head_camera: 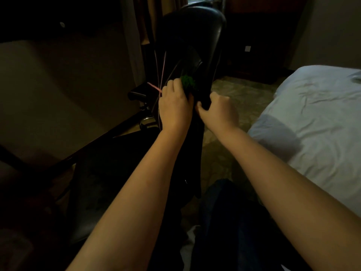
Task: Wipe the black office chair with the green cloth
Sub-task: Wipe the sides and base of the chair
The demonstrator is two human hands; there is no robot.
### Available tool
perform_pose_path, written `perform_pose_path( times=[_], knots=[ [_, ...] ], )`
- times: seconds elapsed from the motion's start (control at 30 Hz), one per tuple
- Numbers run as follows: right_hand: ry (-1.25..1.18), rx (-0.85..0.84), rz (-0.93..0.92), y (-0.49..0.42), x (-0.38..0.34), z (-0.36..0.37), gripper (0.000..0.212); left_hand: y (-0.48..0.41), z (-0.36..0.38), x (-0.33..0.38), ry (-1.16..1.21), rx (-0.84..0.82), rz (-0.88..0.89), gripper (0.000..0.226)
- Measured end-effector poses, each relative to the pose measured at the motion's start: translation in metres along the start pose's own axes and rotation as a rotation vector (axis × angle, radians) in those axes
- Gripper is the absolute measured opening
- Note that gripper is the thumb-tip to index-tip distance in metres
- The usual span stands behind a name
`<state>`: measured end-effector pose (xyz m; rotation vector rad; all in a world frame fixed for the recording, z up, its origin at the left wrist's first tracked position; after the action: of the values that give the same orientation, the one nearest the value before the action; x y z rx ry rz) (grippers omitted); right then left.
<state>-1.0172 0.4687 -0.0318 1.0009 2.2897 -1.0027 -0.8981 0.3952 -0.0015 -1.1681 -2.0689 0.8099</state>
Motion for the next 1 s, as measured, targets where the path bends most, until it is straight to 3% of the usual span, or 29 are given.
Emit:
perform_pose_path(
  times=[0.37, 0.63, 0.9, 1.0],
  knots=[
    [-0.031, -0.023, -0.007, 0.004, -0.001, -0.002, 0.024, 0.067, 0.028, -0.037, 0.034, -0.129, -0.105, 0.035],
    [-0.018, 0.028, -0.025, 0.009, 0.001, -0.006, 0.028, 0.088, 0.036, -0.044, 0.078, -0.132, -0.144, 0.033],
    [-0.013, 0.035, -0.017, 0.009, 0.001, -0.005, 0.030, 0.122, 0.044, -0.059, 0.077, -0.300, -0.233, 0.029],
    [-0.004, -0.022, 0.001, 0.011, 0.006, -0.002, 0.039, 0.119, 0.040, -0.062, 0.119, -0.367, -0.253, 0.028]
  ],
)
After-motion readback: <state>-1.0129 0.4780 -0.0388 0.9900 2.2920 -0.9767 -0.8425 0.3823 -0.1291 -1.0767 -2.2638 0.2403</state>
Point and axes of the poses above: each hand's wrist, its own y-axis away from the middle knuckle, its own z-axis out of the palm, x = y × z, the point moved 10 cm from there along -y, towards the middle knuckle, and after that the axes turned 15 degrees about z, right-handed, at the moved point
